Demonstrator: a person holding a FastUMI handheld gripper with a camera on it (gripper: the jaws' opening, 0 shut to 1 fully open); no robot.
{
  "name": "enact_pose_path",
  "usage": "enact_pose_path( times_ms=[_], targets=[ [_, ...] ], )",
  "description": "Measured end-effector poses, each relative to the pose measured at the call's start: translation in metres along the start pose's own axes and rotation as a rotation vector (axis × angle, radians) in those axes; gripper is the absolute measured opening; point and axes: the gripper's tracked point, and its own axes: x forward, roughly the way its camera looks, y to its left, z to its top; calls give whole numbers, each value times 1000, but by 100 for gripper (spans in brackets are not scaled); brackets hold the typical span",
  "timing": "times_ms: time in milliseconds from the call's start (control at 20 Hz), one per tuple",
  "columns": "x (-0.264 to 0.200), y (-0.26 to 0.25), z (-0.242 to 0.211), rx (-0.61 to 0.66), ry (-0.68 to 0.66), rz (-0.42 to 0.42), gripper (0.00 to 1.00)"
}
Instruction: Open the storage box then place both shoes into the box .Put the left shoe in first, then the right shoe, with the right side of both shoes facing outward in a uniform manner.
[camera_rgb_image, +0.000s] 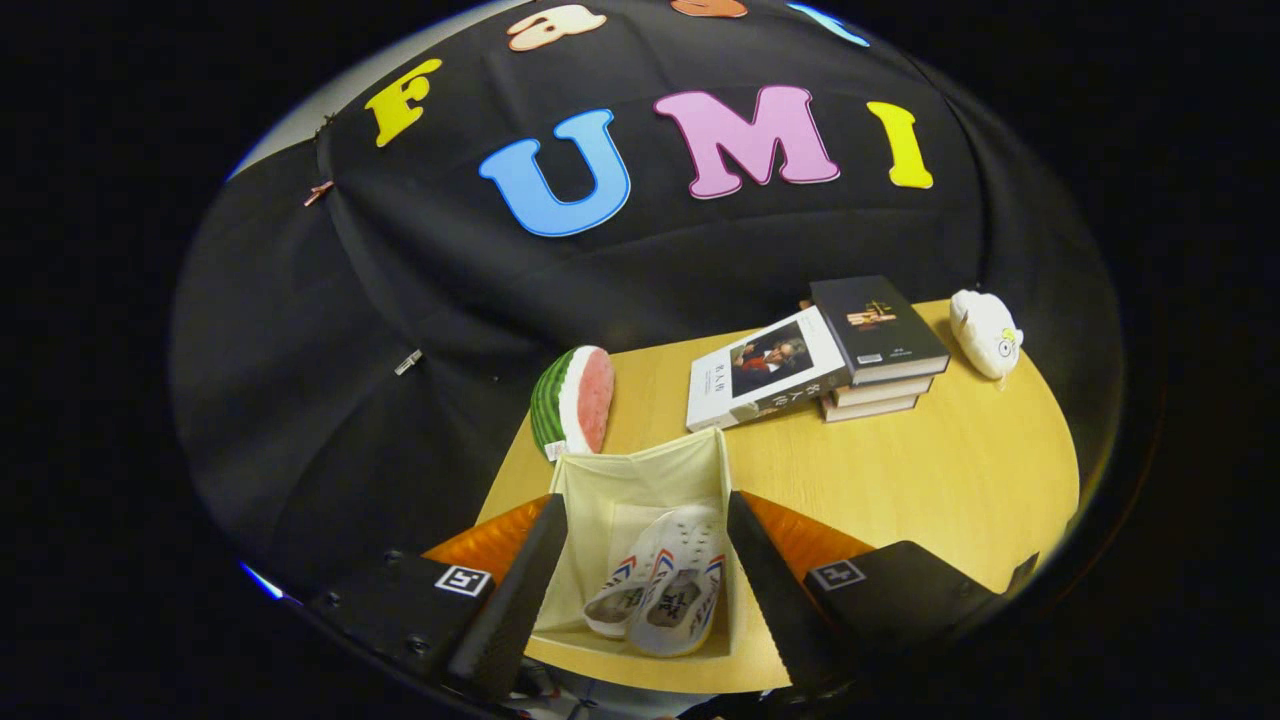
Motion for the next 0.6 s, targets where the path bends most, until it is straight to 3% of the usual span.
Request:
enact_pose_path(
  times_ms=[250,600],
  targets=[
    [-34,-62,36,-81,-129,-88,99],
    [-75,-145,90,-183,-306,-124,99]
  ],
)
